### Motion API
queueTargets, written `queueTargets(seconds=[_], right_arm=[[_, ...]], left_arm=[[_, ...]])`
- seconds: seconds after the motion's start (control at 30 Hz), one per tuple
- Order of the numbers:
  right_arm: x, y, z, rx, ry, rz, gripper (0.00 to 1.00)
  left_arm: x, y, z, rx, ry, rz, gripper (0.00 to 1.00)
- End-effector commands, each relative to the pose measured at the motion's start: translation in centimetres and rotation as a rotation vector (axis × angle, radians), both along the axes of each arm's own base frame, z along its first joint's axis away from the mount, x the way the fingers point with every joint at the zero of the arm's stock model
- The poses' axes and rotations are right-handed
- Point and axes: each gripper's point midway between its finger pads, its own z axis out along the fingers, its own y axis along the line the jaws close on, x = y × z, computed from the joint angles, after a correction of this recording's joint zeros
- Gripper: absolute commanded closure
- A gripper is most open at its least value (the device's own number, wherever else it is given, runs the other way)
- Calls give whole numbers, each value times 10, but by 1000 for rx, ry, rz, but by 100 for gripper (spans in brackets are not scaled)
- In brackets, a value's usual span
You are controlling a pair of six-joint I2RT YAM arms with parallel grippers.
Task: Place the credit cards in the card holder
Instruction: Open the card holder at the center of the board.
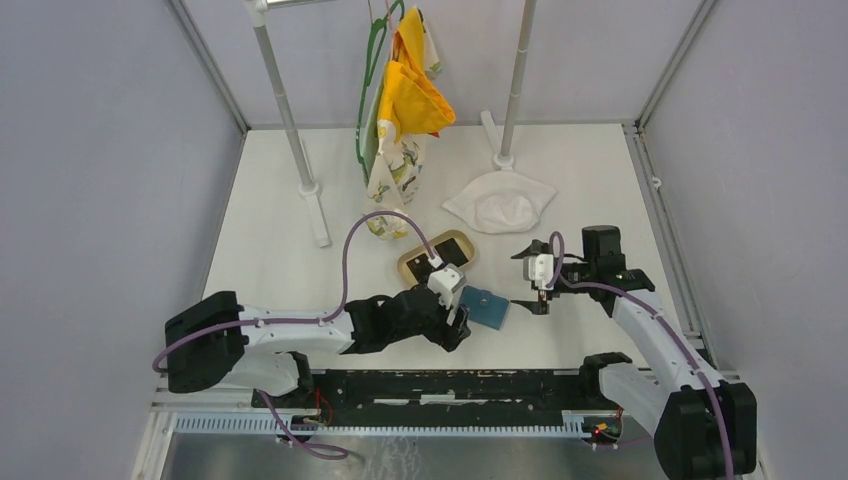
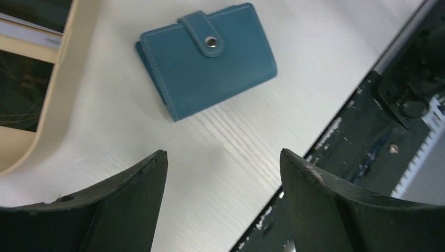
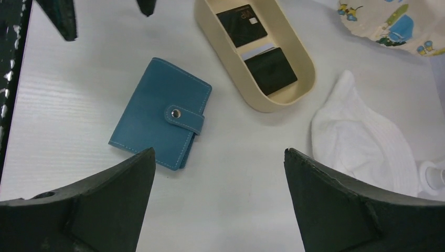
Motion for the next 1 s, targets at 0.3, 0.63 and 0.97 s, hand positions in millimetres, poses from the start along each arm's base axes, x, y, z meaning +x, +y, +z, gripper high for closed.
queueTargets(seconds=[0.3,0.63,0.97], right_arm=[[-6,10,-31,-197,-89,125,2],[-2,8,-32,-202,-73,95,2],[-2,8,-34,-204,-64,91,2]], left_arm=[[42,-5,12,-202,-3,289,12],[69,13,15,-299,198,409,27],[72,-5,-11,-197,239,402,46]])
